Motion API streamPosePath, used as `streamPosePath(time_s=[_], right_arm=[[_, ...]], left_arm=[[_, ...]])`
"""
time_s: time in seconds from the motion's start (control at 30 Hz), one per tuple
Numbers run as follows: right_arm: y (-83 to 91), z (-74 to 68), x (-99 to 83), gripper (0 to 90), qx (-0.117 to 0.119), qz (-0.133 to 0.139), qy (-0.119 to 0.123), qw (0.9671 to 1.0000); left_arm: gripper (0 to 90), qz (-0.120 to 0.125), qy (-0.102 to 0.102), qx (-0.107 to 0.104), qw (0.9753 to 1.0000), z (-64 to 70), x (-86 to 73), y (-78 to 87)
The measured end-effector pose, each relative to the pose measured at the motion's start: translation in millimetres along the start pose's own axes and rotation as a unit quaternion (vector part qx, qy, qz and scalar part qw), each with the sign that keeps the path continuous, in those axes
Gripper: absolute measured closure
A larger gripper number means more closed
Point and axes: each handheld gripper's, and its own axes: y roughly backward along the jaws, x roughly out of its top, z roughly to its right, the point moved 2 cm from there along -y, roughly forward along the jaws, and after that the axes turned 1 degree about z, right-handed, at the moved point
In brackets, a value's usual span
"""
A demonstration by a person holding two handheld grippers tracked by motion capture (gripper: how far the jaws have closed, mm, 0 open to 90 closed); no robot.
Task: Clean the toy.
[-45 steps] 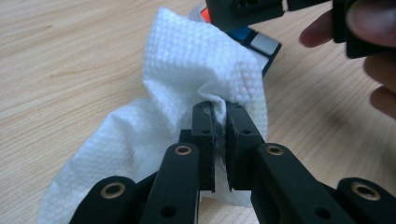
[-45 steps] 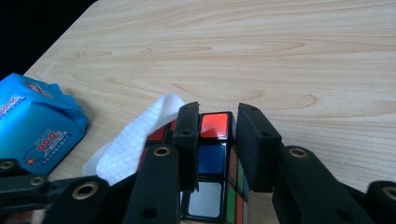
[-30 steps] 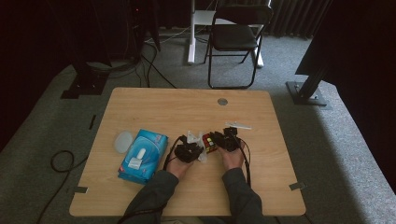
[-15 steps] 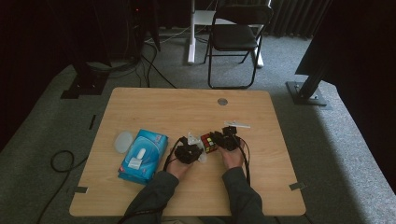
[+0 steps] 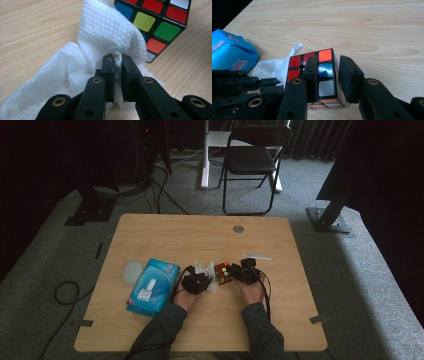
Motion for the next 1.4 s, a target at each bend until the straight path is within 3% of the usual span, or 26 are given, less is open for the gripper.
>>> streamPosePath(time_s=[0.27,0.87,1.2,1.4], right_arm=[[0.3,1.5,-0.9,70.5,0.003,-0.006,-0.007,1.0000],[-3.5,-0.2,-0.2,70.6,0.018,-0.011,-0.018,0.9996],[-5.4,6.6,-0.4,70.1,0.049,-0.015,-0.043,0.9978],[-5.9,15.0,-2.1,70.0,0.078,-0.015,-0.079,0.9937]], left_arm=[[83.0,0.002,0.016,-0.009,0.9998,-3.7,-0.7,0.4],[82.9,0.005,0.025,-0.001,0.9997,-9.0,-2.5,2.8],[82.4,0.003,0.026,-0.002,0.9997,-9.9,-2.5,3.2],[82.4,0.003,0.025,-0.002,0.9997,-9.9,-2.5,3.1]])
